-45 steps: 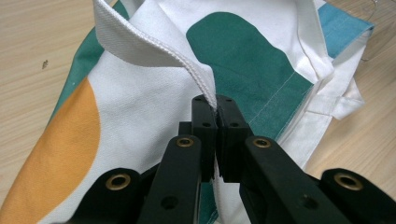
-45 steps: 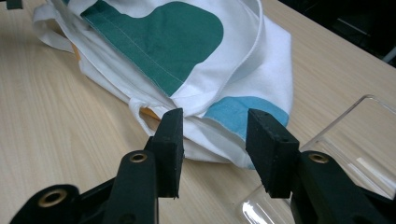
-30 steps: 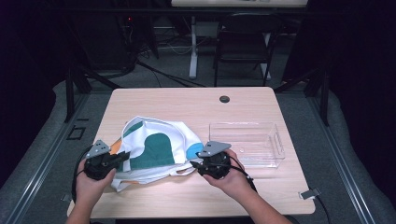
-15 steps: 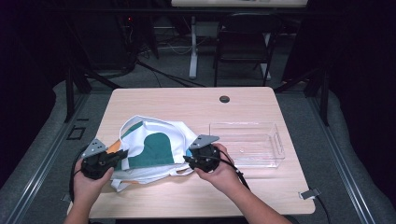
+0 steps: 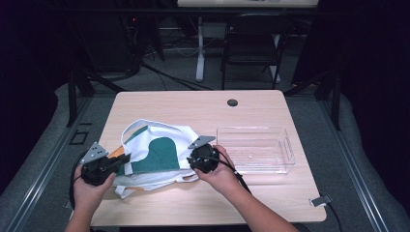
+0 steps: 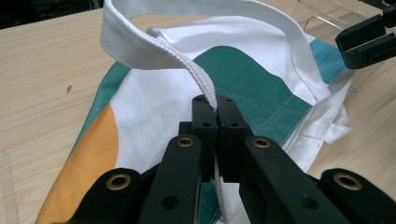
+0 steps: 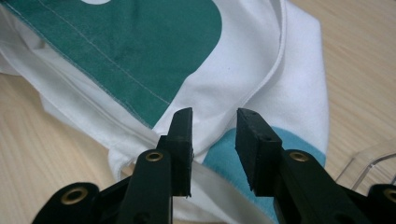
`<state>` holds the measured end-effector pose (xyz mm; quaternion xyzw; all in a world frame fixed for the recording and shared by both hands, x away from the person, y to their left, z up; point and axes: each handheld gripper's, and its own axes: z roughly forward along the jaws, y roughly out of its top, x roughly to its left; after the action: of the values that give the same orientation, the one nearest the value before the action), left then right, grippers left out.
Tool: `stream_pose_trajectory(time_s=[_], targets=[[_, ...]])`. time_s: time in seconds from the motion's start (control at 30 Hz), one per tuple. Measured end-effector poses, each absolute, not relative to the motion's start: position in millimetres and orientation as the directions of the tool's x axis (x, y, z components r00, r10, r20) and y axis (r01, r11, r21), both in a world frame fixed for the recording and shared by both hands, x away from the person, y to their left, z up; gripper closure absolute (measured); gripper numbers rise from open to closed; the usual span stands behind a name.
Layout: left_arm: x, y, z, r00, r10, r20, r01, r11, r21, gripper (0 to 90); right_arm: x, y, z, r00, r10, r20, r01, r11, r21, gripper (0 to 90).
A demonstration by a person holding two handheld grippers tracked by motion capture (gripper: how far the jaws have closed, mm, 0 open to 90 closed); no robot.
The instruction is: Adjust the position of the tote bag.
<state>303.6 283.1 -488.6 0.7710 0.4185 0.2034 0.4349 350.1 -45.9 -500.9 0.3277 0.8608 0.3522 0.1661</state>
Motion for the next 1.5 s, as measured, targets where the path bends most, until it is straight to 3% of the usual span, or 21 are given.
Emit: stream_pose_trajectory(time_s=[1.0,1.3,1.5], targets=[[303.0,284.9,-489.1,0.573,0.818,-0.043,0.458,-0.277,0.845,87.6,377.4,-28.3,-515.9,-0.636,0.769,-0.066,0.553,0.514,0.656,69.2],[303.1,285.5,-489.6,0.57,0.821,-0.044,0.463,-0.276,0.842,87.6,378.3,-27.3,-518.2,-0.641,0.767,-0.038,0.566,0.505,0.652,84.9],[303.3,286.6,-489.7,0.569,0.821,-0.045,0.458,-0.271,0.846,87.6,375.6,-28.2,-515.8,-0.655,0.755,-0.041,0.548,0.512,0.662,87.9]])
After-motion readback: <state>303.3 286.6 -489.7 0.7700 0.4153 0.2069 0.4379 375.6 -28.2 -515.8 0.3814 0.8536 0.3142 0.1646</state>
